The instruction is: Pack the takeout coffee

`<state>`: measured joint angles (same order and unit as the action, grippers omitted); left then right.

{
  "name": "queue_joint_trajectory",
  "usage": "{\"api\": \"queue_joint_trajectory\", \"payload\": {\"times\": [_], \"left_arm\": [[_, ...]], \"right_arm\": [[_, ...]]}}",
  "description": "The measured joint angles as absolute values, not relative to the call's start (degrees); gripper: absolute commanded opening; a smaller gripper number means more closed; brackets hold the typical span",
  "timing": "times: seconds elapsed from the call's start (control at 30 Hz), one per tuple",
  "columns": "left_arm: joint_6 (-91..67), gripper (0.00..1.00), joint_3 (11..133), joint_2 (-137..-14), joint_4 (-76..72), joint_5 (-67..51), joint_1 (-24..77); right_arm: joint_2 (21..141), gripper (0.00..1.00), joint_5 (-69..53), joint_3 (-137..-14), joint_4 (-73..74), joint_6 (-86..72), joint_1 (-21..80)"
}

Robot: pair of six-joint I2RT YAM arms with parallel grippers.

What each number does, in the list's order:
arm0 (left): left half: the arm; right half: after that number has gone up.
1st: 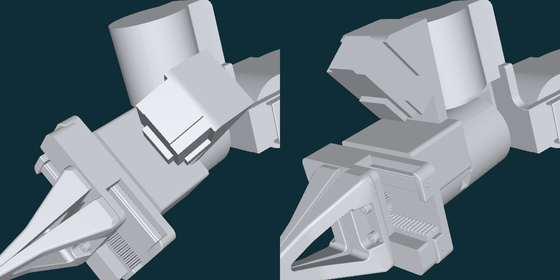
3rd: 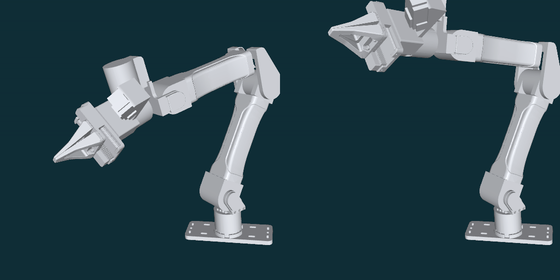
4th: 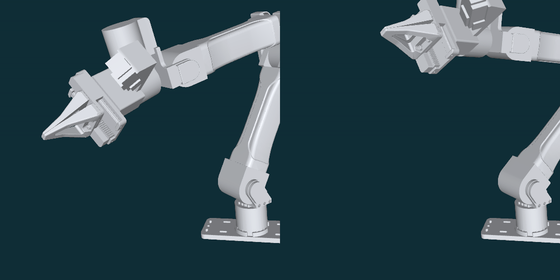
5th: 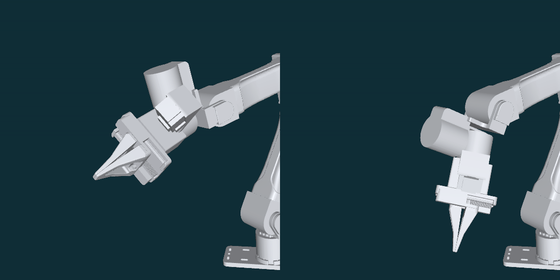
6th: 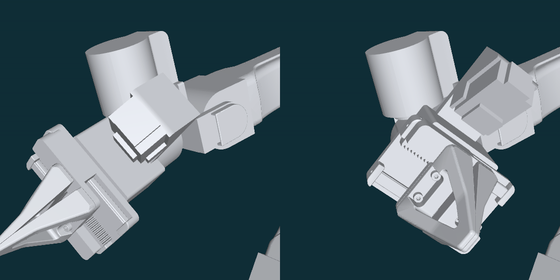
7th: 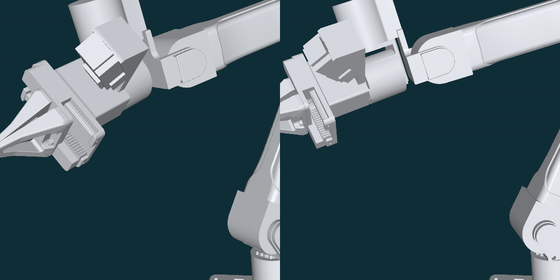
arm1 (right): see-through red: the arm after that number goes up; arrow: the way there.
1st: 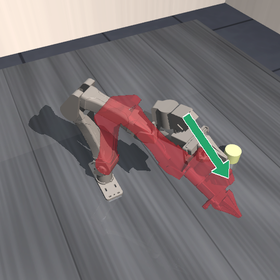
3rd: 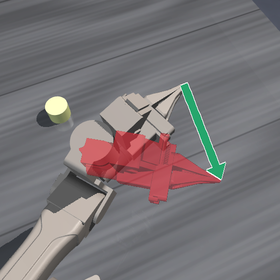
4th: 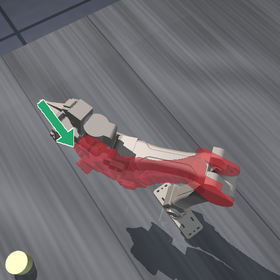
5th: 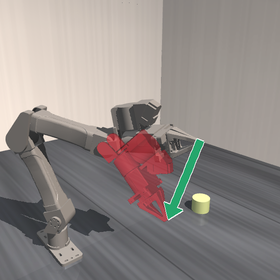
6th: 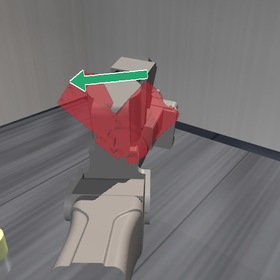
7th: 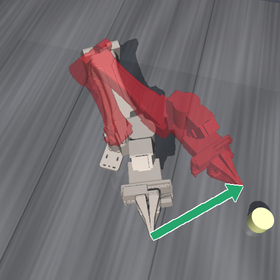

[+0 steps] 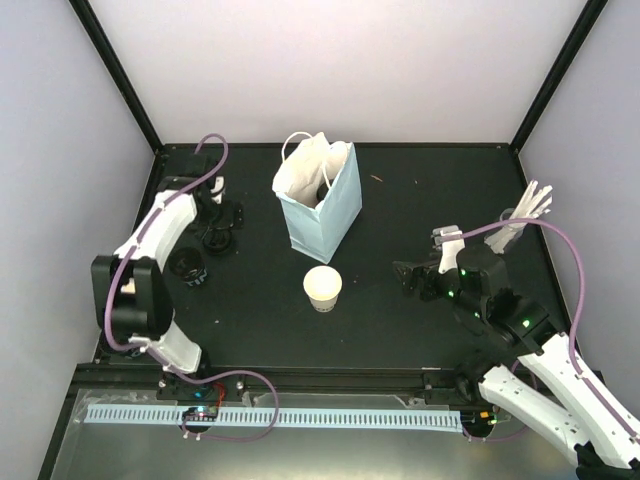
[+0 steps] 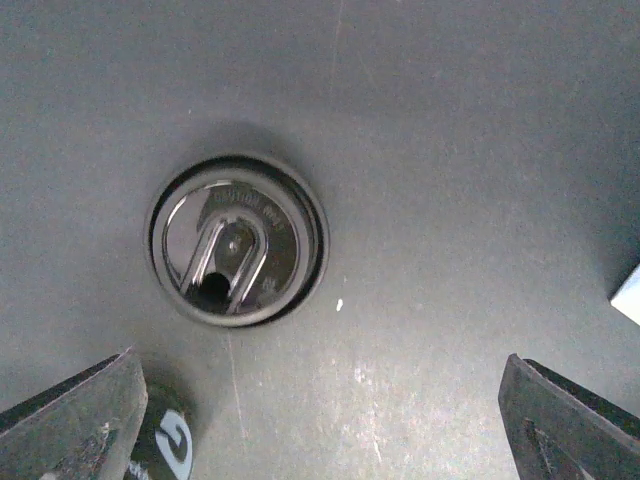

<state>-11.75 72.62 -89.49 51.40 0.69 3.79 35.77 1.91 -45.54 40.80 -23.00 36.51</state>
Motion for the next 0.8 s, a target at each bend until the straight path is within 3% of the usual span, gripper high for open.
{"api": "queue_joint_trajectory", "payload": {"times": [0.33, 0.8], "left_arm": [[-10.0, 0.99, 84.2, -103.7, 55.7, 1.3, 0.8], [-8.7, 0.98, 89.7, -115.9, 61.2, 1.3, -1.3]], "right_arm": [[35.5, 1.0, 1.0, -45.5, 40.9, -22.9, 36.5], [36.1, 1.0, -0.1, -45.5, 40.7, -22.2, 36.5]]}}
